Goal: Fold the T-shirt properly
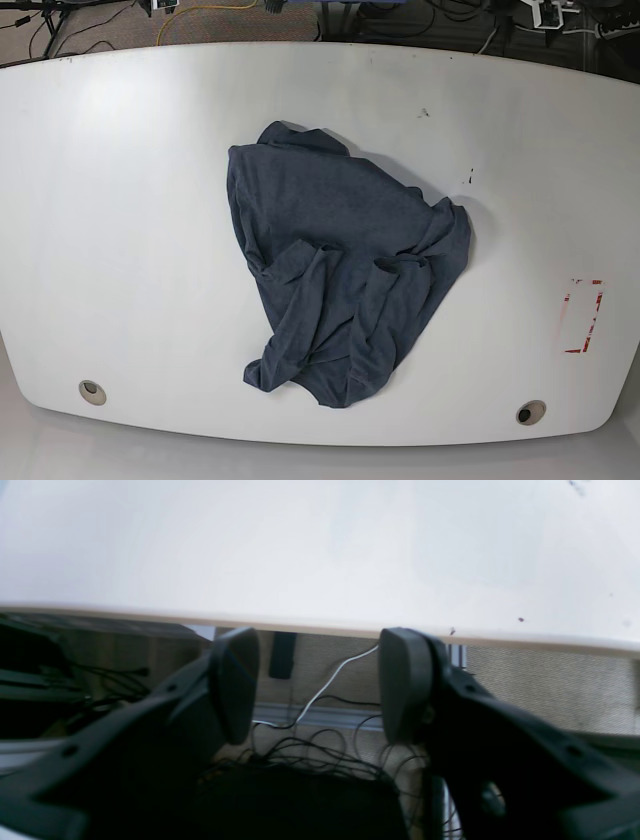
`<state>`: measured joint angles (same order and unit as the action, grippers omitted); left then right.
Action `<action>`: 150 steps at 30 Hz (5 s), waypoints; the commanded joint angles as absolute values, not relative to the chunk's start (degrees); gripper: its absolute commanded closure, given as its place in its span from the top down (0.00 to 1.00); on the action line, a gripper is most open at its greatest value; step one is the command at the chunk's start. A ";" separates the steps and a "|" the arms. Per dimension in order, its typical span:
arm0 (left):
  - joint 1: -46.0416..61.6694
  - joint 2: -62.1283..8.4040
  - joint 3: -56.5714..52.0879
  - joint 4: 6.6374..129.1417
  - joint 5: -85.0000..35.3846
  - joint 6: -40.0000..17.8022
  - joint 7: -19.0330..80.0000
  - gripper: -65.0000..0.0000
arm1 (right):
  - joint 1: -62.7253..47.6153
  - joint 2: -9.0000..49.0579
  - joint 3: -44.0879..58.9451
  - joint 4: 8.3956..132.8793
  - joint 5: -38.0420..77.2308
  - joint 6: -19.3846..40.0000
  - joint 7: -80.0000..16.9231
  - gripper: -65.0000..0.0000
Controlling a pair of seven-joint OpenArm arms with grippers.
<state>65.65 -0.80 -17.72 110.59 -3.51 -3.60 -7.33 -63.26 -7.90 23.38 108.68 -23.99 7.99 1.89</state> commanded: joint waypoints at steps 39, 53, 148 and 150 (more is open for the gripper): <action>62.88 -0.68 -21.24 113.06 -2.63 -3.97 -7.66 0.60 | -59.60 -6.76 19.88 111.83 -22.48 7.78 3.08 0.26; 57.40 -2.11 -23.36 113.01 -5.70 -3.86 -7.43 0.58 | -52.70 -7.48 20.31 111.68 -22.47 8.01 3.32 0.26; 37.64 -5.94 -13.96 118.58 -7.35 -4.44 -4.32 0.61 | -18.52 -6.77 6.72 110.61 -29.21 11.03 -21.62 0.58; 37.42 -6.11 -14.12 119.11 -7.90 -4.47 -3.99 0.61 | -18.38 -6.80 6.62 110.35 -28.32 12.29 -22.01 0.58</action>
<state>37.36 -5.67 -13.85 117.58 -7.16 -4.69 -2.63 -18.79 -6.66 6.96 109.67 -29.19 11.92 -23.11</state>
